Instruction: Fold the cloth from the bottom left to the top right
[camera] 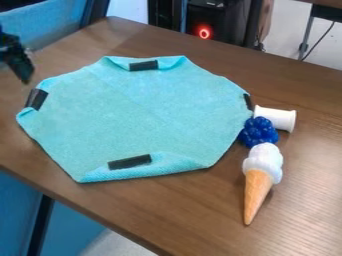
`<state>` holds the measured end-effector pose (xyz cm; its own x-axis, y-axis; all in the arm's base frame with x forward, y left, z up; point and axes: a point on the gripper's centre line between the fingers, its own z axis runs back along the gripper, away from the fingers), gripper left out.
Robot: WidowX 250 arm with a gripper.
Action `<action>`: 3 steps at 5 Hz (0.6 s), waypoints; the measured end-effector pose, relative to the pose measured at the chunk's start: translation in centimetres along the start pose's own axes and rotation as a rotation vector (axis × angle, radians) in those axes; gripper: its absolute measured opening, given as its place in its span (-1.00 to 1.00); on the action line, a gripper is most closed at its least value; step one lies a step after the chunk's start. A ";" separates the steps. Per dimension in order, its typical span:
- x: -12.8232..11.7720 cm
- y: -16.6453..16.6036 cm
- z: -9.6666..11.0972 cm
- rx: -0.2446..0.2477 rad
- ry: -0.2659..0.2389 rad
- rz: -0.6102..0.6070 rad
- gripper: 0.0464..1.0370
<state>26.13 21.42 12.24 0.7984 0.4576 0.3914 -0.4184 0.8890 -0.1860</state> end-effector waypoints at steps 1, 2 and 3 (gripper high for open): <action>-0.6 -0.6 -1.1 -0.020 -0.017 0.038 0.93; -0.6 -1.2 -1.7 -0.013 -0.024 0.063 0.93; -1.3 -1.1 -3.1 0.016 0.002 0.085 0.92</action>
<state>26.95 19.88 9.13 0.7603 0.5317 0.3732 -0.4917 0.8465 -0.2042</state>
